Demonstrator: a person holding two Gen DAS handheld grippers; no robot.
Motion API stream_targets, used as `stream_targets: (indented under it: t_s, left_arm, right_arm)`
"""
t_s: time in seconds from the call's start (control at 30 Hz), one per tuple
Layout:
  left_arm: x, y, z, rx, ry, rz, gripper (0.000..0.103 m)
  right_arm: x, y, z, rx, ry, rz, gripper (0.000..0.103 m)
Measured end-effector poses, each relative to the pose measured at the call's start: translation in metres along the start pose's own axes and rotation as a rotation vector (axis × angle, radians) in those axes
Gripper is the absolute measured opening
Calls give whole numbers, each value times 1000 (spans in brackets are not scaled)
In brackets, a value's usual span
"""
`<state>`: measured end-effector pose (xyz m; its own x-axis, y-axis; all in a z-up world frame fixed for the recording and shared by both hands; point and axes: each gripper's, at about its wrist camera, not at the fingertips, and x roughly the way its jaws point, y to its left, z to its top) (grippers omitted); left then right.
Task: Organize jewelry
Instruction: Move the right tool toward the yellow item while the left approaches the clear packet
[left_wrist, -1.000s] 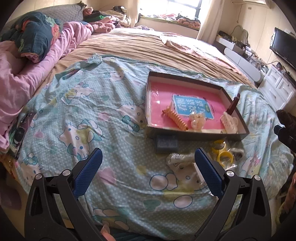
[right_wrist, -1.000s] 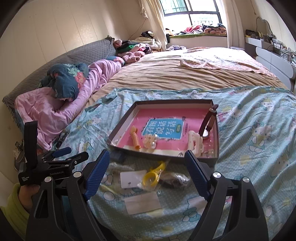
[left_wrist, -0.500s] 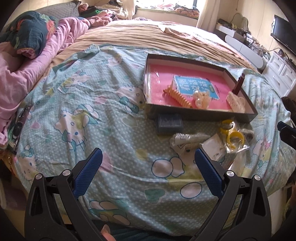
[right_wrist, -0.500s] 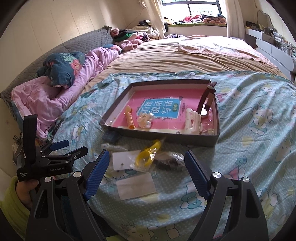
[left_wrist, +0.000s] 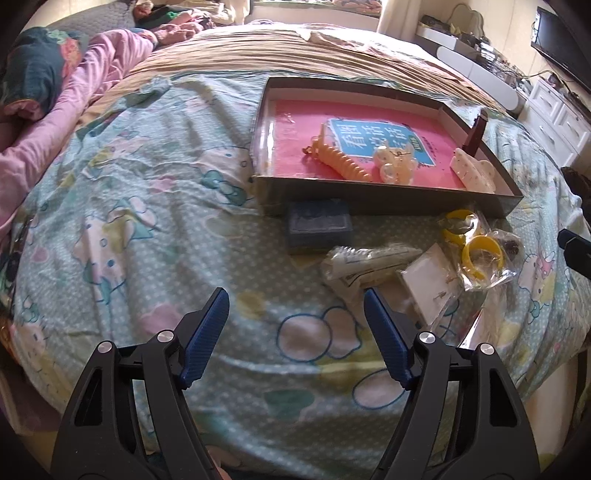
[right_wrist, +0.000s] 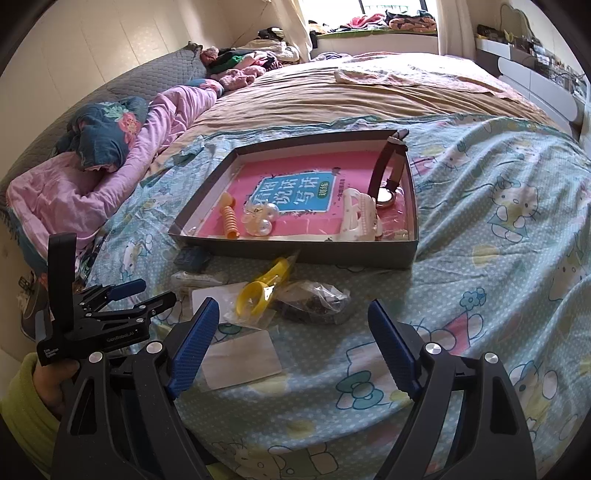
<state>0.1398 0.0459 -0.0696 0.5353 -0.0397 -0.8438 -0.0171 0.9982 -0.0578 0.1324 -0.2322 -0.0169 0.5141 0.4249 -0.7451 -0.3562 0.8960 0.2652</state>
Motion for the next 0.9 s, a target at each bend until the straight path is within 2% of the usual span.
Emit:
stream_targets:
  t_s: [0.3,0.6,0.9]
  left_arm:
    - [16,-13,10,30,22,-25,68]
    - [26,-26,18,31,35,-81,68]
    - [34,-28,22,5,44,-79,68]
  right_arm:
    - [6,-10,0,28,9,-6,82]
    - [14,-21,1,49,23,-12,82]
    - [41,-29,2,46,79,-31,82]
